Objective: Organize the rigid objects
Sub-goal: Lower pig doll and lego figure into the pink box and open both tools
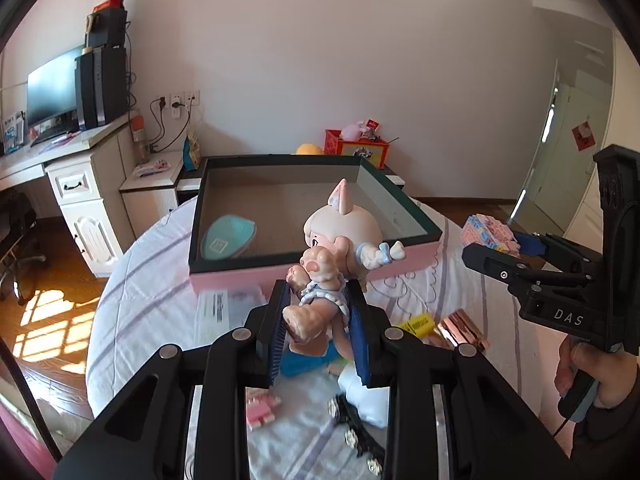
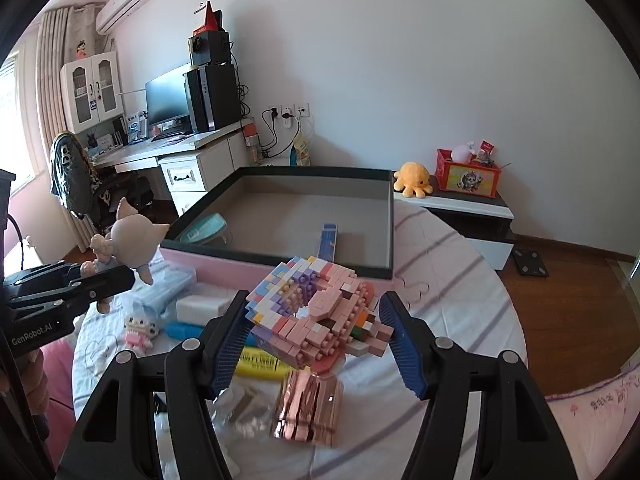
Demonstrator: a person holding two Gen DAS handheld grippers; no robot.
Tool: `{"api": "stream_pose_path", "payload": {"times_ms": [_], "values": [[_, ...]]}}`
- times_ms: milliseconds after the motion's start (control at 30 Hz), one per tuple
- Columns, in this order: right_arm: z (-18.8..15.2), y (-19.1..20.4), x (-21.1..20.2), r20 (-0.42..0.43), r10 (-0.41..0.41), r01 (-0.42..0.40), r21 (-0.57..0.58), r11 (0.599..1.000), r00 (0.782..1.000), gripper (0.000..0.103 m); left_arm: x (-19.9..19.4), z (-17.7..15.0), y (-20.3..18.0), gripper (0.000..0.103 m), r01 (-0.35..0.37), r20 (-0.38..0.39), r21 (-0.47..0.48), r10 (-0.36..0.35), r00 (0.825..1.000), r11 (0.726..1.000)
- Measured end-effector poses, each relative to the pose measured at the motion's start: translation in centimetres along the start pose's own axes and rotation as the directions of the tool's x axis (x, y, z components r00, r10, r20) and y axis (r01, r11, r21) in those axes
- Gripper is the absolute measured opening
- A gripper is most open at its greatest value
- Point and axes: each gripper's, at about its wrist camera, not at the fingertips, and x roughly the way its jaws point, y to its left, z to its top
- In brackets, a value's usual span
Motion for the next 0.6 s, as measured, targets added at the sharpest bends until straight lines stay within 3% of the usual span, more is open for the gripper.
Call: {"api": "stream_pose_path", "payload": {"times_ms": [233,400,600], "values": [[5.9,1.1,8.3,-0.078,0.035,-0.040,-0.057,0.998,0.996,0.067,8.1,5.1,1.2,0.028,-0.012,-0.097,-0.001,0.012,0.995,1.000],[6.1,1.5,13.9,-0.187,0.030,-0.043,-0.069,0.997,0.982,0.067,12.2,5.3,2.2,0.028,-0.043,-0.170,-0.016,0.040,0.985,0.999],[5.8,1.1,15.9,-0.241,0.032,-0.047,-0.056,0.997,0.970,0.067,14.1,4.9,2.3,0.029,-0.037,-0.233,-0.028,0.029,0.972,0.999]]}}
